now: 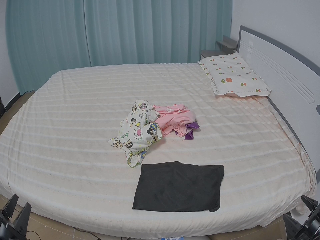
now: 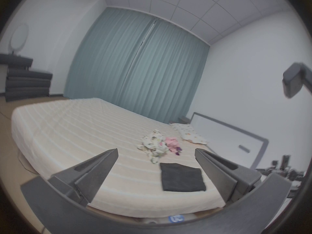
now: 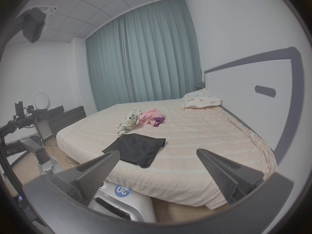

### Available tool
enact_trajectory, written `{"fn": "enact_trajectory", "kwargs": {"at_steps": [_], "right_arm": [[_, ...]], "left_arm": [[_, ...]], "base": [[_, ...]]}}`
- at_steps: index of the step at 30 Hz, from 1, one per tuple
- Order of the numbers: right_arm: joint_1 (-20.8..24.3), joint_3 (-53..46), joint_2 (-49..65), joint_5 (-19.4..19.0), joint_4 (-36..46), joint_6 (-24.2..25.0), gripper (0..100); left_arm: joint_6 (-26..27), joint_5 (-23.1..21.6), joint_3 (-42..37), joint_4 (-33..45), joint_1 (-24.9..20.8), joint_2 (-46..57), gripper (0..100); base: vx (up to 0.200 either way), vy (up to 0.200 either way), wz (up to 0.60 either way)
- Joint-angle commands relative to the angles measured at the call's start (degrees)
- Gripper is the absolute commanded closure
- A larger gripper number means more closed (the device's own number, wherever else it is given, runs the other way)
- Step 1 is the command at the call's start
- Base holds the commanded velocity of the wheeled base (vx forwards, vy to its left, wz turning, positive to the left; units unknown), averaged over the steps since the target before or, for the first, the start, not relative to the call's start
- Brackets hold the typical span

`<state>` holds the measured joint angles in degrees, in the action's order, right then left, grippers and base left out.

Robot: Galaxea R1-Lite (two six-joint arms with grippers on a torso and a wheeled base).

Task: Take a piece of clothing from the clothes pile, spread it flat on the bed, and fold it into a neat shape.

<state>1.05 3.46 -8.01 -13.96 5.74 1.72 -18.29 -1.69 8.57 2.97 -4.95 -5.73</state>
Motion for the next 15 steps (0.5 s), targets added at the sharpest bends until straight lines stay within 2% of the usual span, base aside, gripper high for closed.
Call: {"fn": "enact_trajectory", "kwargs": {"at_steps": [1, 4, 7, 11, 15], "right_arm": [[-1.0, 1.4, 8.0, 2.2, 2.0, -1.9, 0], [-1.0, 1.2, 8.0, 8.0, 1.6, -3.6, 0], [-1.0, 0.9, 8.0, 11.4, 1.5, -5.8, 0], [-1.0, 0.9, 8.0, 14.3, 1.4, -5.6, 0], [-1.0, 0.9, 8.0, 16.7, 0.8, -5.2, 0]], "left_arm": [[6.9, 4.9, -8.2, -6.9, 0.0, 0.2, 0], [9.1, 6.5, -8.5, -7.0, 0.1, 0.2, 0], [9.7, 7.5, -8.5, -6.8, 0.1, 0.2, 0], [10.6, 7.1, -8.5, -6.8, 0.1, 0.2, 0], [14.2, 6.9, -8.6, -6.7, 0.1, 0.1, 0]], "base": [[0.000, 0.000, 0.00], [0.000, 0.000, 0.00], [0.000, 0.000, 0.00], [0.000, 0.000, 0.00], [0.000, 0.000, 0.00]]}}
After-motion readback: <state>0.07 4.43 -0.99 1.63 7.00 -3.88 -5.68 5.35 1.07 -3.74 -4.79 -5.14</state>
